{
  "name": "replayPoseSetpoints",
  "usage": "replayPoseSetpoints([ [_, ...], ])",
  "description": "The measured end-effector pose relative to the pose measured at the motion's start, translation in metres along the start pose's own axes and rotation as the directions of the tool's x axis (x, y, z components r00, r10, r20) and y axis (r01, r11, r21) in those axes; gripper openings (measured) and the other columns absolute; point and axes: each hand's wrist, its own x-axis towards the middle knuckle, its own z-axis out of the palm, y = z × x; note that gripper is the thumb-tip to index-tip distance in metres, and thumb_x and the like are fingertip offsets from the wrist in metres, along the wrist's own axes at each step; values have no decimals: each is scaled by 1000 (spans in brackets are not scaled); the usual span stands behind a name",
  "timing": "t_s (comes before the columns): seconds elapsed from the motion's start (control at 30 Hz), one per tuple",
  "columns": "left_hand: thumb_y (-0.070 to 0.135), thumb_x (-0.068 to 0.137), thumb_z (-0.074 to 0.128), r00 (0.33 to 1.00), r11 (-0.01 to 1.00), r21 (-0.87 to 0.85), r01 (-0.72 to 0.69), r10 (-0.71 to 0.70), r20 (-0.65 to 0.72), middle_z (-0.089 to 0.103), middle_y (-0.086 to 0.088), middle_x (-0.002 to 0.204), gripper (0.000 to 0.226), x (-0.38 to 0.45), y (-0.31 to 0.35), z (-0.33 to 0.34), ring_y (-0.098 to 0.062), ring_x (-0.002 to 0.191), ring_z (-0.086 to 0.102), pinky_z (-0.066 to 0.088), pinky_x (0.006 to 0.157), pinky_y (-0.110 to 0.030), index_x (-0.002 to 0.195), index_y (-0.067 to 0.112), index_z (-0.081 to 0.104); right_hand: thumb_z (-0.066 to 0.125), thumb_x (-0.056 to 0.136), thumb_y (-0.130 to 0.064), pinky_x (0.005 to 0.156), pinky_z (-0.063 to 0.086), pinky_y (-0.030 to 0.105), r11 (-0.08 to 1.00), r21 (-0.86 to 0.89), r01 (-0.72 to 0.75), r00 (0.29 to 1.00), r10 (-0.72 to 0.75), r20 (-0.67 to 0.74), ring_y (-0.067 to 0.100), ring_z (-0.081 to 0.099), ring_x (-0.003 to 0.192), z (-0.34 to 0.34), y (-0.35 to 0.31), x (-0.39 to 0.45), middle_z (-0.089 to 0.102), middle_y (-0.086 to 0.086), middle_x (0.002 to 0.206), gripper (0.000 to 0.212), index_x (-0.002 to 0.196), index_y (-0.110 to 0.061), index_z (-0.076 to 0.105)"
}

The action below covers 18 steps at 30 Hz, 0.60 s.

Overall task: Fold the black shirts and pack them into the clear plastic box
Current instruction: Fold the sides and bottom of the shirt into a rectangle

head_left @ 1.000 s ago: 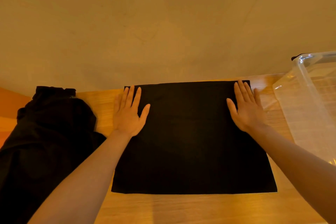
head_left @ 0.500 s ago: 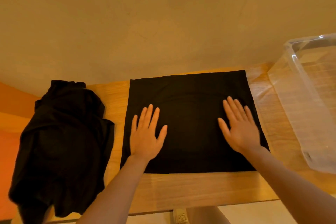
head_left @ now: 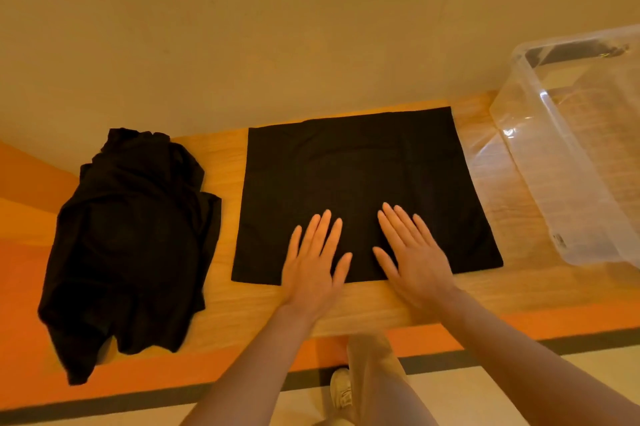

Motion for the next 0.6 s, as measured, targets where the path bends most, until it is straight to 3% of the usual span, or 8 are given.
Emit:
replayPoseSetpoints([
  [0.23, 64, 96, 14, 987, 987, 32, 158, -158, 3, 3, -1, 161, 74, -69, -78, 5, -14, 149, -7, -1, 120, -37, 154, 17, 10, 12, 97, -58, 121, 2, 37, 986, -75, -150, 989, 150, 0, 13, -3, 149, -5, 73, -62, 5, -1, 161, 70, 153, -17, 9],
  [0.4, 63, 93, 3, 980, 980, -28, 197, -196, 33, -6, 1, 161, 75, -86, -77, 2, -10, 147, -13, -1, 121, -38, 153, 16, 1, 4, 95, -61, 121, -1, 38, 982, -75, -171, 984, 175, 41, 10, -13, 147, -9, 79, -79, -6, -1, 161, 73, 152, -16, 0],
  [0.6, 61, 95, 12, 987, 987, -29, 158, -159, -24, 19, -1, 159, 72, -116, -68, -1, -15, 147, 9, 13, 117, -38, 151, 16, 24, 3, 88, -71, 120, -7, 33, 992, -69, -110, 984, 118, 136, 5, -23, 143, -14, 82, -97, -19, -4, 158, 82, 151, -19, -10],
])
